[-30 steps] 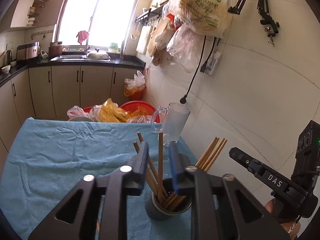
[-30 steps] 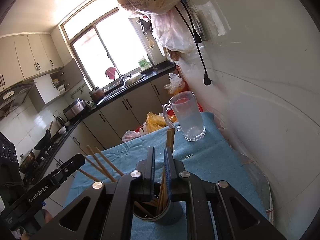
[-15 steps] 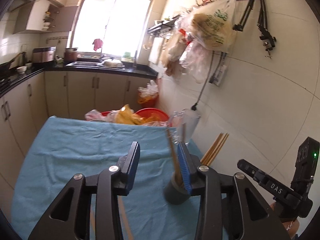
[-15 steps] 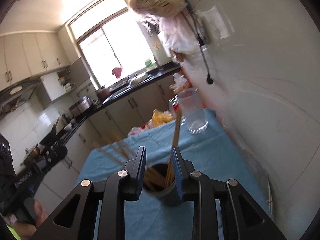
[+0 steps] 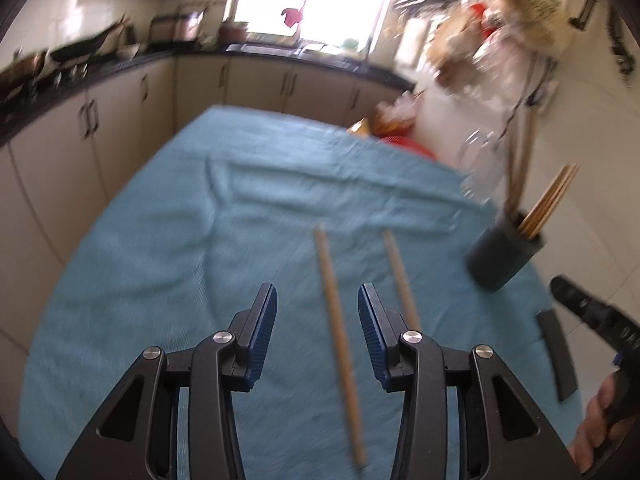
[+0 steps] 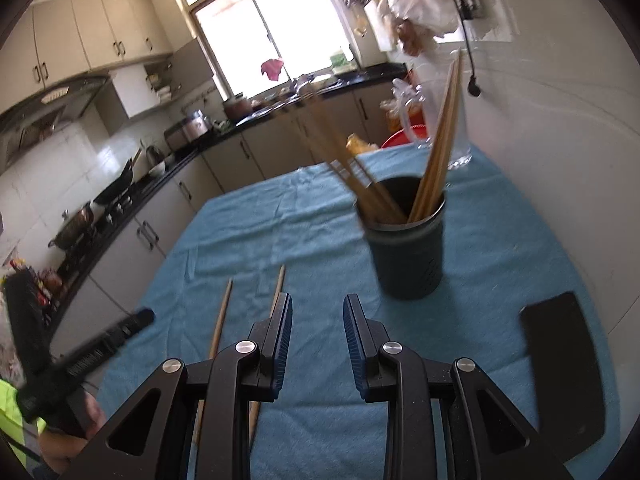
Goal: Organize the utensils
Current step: 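Withdraw both grippers back over the last two chopsticks on the towel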
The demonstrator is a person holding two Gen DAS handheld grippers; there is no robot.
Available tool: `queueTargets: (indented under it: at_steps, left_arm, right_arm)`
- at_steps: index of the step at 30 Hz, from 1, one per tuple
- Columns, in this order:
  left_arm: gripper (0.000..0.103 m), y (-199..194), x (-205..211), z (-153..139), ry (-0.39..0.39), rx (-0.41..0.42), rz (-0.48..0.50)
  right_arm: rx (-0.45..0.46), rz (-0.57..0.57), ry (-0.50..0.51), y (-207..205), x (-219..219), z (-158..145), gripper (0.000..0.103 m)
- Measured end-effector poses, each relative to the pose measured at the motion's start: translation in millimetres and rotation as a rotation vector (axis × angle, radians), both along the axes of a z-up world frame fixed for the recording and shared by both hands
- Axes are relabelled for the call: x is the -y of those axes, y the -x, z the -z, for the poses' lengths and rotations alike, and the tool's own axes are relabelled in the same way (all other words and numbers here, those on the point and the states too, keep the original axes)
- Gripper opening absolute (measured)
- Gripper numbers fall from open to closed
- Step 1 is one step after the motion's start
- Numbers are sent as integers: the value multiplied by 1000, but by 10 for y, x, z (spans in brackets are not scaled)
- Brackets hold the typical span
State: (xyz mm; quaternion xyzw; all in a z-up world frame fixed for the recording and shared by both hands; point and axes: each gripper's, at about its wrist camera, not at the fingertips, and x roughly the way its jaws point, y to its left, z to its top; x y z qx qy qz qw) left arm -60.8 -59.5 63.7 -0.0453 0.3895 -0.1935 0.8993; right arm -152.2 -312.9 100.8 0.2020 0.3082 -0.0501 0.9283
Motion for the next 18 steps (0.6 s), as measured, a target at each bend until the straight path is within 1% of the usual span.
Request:
queueTargets:
  at_steps: [2,5,6,9,12,16,18]
  left_arm:
    - [41,28,-84,164,-17,-19,-26]
    - [41,70,-151,309,-53,-12,-57]
    - [41,76,-174,335,-50,-11,-62]
    - [41,88,-215,355,-33,-13,-71]
    - [42,99,-241,361,-27,-14,-79]
    - [42,82,-262,408,-28,-45,-87]
    - [42,68,-266,424,-27,-56,-92]
  right_arm:
    - [-16,-2,17,-32,-77,71,28]
    - [-41,-6,14,-74,-174,218,28]
    - [-53,-6,18,-84,-200,276,28]
    - [-95,-19,6,-148,-271,445,31]
    - [-116,-21,5,-198,-314,545,39]
    - [-152,-58,-8,-283,-415,618,39]
    - [-168,-89,3,-361,-466,600,39]
